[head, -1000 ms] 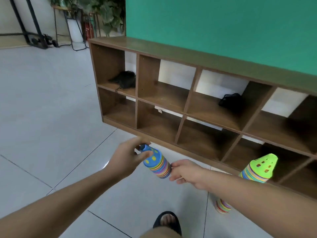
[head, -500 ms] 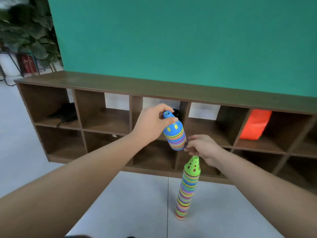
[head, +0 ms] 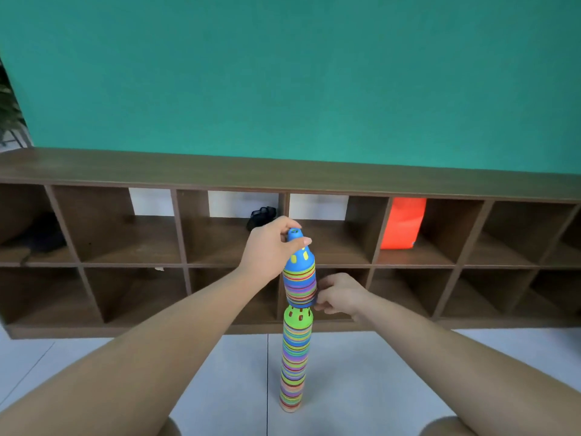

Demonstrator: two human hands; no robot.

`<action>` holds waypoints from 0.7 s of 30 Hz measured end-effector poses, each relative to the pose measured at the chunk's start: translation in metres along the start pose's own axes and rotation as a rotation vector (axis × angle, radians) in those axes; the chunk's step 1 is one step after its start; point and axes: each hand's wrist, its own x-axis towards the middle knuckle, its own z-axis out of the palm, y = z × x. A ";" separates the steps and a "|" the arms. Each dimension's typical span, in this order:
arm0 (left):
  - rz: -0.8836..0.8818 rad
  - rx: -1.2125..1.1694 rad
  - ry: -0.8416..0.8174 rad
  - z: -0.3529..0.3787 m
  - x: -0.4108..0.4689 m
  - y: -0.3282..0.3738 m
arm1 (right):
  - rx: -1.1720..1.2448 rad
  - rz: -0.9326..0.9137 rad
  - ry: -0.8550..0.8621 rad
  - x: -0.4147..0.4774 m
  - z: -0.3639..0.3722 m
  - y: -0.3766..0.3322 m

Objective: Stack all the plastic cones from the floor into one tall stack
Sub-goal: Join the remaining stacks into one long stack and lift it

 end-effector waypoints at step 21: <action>-0.287 0.072 -0.243 0.011 0.023 -0.109 | -0.341 -0.027 -0.232 0.077 0.033 0.078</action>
